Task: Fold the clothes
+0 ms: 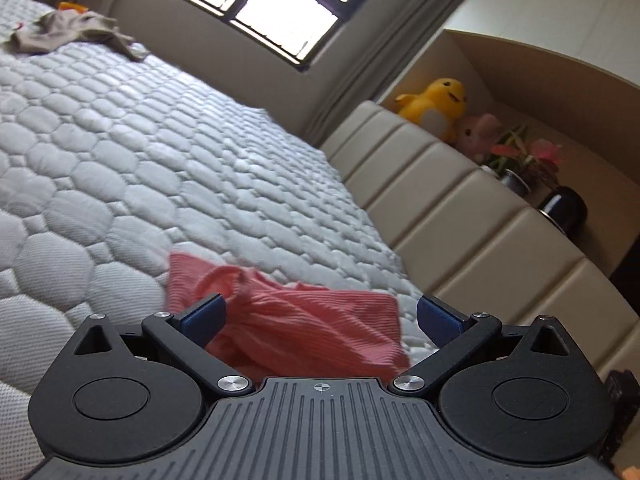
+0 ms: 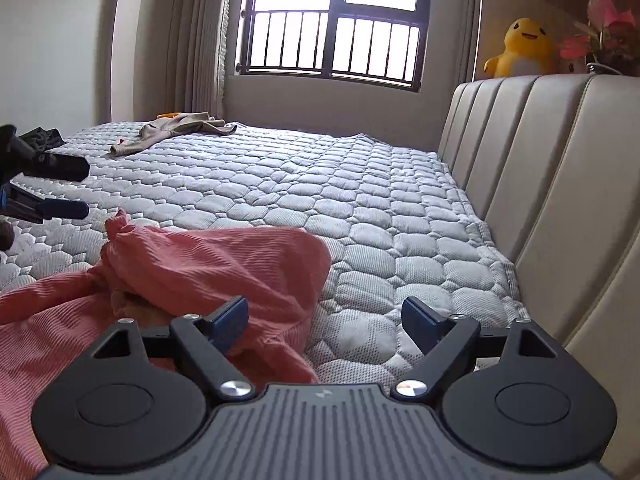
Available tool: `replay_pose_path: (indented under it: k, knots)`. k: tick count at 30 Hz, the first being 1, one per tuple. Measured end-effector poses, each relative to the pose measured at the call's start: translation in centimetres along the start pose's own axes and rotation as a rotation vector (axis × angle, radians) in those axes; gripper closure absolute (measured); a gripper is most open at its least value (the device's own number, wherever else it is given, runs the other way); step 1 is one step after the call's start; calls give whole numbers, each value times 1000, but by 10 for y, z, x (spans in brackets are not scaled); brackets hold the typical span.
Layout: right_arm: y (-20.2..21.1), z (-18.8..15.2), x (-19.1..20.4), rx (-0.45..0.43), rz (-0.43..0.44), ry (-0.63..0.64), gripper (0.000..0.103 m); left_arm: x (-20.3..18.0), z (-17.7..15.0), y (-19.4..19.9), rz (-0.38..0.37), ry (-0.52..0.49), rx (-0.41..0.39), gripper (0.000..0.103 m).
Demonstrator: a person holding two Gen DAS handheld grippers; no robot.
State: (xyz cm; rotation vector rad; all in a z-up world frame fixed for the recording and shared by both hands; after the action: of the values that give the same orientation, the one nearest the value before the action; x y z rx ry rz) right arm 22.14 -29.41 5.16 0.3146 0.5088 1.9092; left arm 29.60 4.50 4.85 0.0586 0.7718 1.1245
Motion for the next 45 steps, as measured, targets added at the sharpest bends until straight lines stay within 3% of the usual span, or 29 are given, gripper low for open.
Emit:
replay_pose_path:
  k: [3, 7, 10, 14, 16, 20, 22, 23, 25, 26, 27, 28, 29, 33, 36, 41, 45]
  knots:
    - [-9, 15, -13, -8, 61, -83, 19, -15, -7, -19, -46, -76, 49, 0]
    - [-41, 37, -19, -27, 236, -279, 21, -12, -28, -58, 53, -116, 169, 0]
    - [-81, 36, -6, 23, 325, -331, 25, 8, -43, -72, 130, -108, 231, 0]
    - [-137, -5, 0, 176, 252, -331, 25, 19, -46, -59, 161, -145, 233, 0]
    - [-142, -21, -1, 170, 242, -322, 25, 18, -41, -48, 185, -173, 222, 0]
    - [-138, -24, 8, 182, 207, -237, 25, 1, -13, -31, 26, -120, 116, 0]
    - [-134, -19, 12, 191, 191, -200, 25, -4, -5, -44, -28, -91, 119, 0]
    - [-129, -15, 10, 183, 181, -203, 25, -3, -6, -54, -23, -84, 134, 0]
    - [-116, -2, 5, 129, 170, -203, 25, 9, -15, -79, 86, -75, 200, 0]
    - [-109, 7, 2, 89, 166, -201, 28, 13, -20, -82, 102, -85, 211, 0]
    - [-104, 16, 0, 55, 165, -196, 35, 16, -25, -84, 110, -98, 216, 0]
    - [-103, 25, -1, 33, 171, -180, 62, 20, -29, -86, 118, -111, 221, 0]
    - [-104, 33, -1, 18, 177, -169, 73, 23, -34, -88, 126, -124, 226, 0]
    - [-136, 34, 6, 97, 205, -172, 73, 21, -40, -87, 137, -176, 210, 0]
    - [-165, 5, 8, 196, 164, -162, 73, 21, -43, -87, 139, -204, 199, 0]
    - [-163, -6, 7, 159, 168, -164, 70, 19, -38, -85, 135, -192, 213, 0]
    - [-157, 3, 9, 156, 161, -137, 69, 14, -20, -63, 110, -155, 154, 0]
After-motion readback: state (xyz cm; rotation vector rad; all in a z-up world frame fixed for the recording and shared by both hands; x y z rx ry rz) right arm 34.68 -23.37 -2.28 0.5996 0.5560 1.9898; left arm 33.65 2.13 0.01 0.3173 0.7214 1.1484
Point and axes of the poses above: each gripper's, at about its wrist camera, not at the fingertips, and y roughly against the way its jaws point, x to its left, z to its top, the point moved 4 cm from there along -y, roughly the way its jaws point, and after that the axes turned 8 degrees about z, right-handed, at the moved point
